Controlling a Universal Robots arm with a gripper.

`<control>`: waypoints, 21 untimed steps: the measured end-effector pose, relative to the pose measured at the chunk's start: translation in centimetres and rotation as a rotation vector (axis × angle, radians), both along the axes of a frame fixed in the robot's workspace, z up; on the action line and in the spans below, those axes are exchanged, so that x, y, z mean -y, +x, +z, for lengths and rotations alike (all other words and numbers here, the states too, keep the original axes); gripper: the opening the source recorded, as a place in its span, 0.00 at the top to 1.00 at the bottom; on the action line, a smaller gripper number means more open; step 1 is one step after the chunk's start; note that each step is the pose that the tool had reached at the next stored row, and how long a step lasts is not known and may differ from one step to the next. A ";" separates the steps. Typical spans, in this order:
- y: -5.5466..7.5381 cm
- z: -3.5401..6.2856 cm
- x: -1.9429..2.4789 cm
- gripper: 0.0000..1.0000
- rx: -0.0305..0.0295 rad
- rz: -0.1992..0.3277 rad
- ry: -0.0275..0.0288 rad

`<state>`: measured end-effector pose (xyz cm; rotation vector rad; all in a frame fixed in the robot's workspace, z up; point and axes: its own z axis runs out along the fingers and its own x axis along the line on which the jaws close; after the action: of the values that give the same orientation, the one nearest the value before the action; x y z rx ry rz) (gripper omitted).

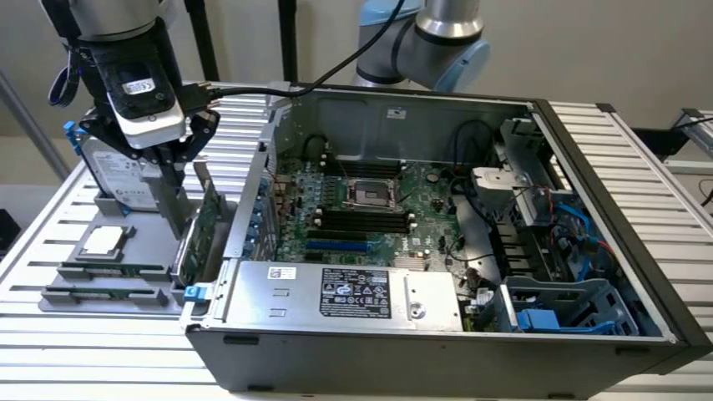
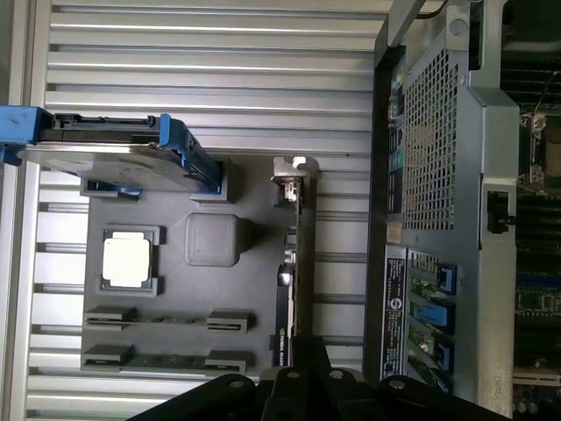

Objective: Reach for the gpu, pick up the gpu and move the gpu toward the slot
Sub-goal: 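Pick up the gpu and move the gpu toward the slot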

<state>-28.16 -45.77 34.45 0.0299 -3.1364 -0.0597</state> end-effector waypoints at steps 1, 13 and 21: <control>0.0 0.00 0.00 0.89 -0.0002 0.000 0.0000; 0.0 0.00 0.00 0.89 -0.0033 0.000 0.0000; 0.0 0.00 0.00 0.64 -0.0047 0.000 0.0000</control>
<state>-28.16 -45.77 34.45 0.0297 -3.1317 -0.0597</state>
